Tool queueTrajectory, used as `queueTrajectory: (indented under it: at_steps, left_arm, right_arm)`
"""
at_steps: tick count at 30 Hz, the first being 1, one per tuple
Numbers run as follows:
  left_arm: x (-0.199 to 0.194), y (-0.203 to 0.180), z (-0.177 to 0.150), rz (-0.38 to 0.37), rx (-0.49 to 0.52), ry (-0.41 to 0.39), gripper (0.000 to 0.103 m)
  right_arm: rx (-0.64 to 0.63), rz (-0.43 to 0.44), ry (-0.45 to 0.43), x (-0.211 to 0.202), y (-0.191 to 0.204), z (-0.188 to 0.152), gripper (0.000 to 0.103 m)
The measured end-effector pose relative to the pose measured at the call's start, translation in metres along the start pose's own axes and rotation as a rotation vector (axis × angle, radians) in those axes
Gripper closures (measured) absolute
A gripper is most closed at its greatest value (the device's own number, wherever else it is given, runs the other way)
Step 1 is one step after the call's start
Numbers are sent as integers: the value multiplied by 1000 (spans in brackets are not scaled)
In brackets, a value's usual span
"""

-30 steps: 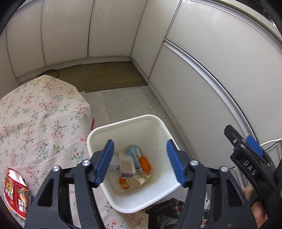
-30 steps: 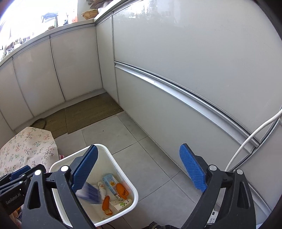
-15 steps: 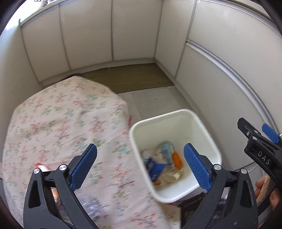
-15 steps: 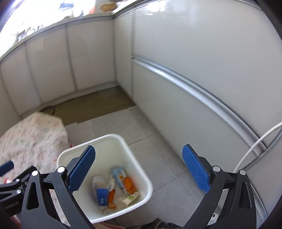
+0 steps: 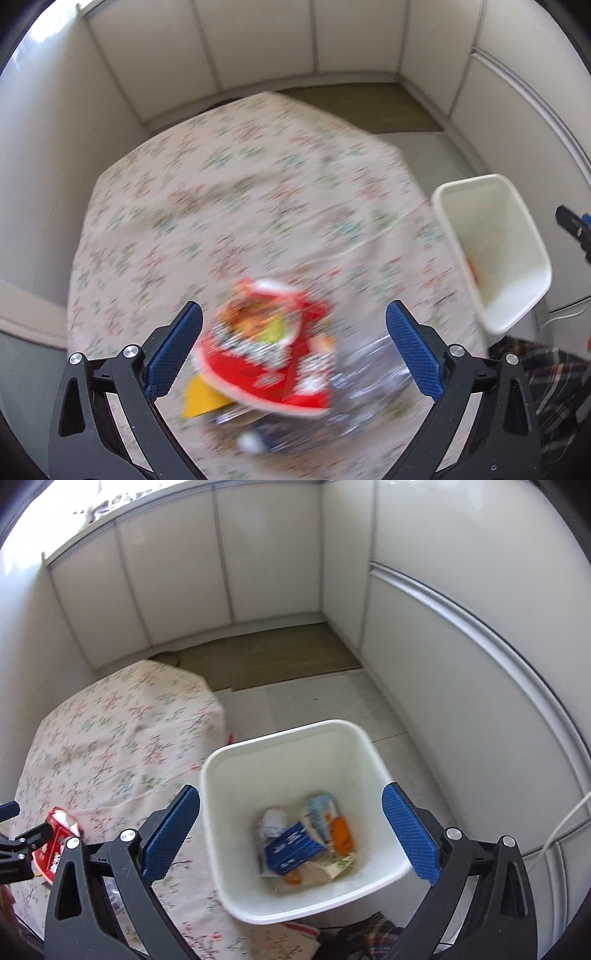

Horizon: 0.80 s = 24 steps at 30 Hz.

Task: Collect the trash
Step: 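Move both open grippers back over the table, then grasp the red noodle cup with the left gripper while the right gripper grasps the yellow packet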

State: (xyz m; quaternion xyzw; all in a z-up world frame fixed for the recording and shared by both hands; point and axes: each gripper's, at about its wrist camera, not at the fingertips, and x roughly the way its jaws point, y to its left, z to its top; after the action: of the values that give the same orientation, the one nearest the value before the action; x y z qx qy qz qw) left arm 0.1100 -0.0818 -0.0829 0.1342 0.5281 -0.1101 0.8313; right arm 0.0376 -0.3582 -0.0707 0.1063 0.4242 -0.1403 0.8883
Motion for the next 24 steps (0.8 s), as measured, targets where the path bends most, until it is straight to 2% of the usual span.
queueTrajectory:
  at_steps: [6, 11, 14, 18, 21, 24]
  left_arm:
    - [-3, 33, -38, 7, 7, 58, 8]
    - [10, 29, -52, 6, 35, 89, 8]
    - [17, 17, -47, -5, 50, 85, 8]
    - [25, -13, -36, 28, 127, 66, 7]
    - [37, -29, -27, 86, 178, 76, 7]
    - [53, -22, -22, 149, 187, 117, 7]
  right_arm:
    - [-43, 37, 44, 9, 26, 0, 7]
    - [-76, 35, 57, 14, 45, 0, 7]
    - [-90, 23, 61, 18, 53, -1, 7]
    - [-89, 7, 76, 23, 52, 0, 7]
    - [-79, 8, 91, 26, 50, 0, 7]
    - [-79, 16, 88, 25, 52, 1, 7]
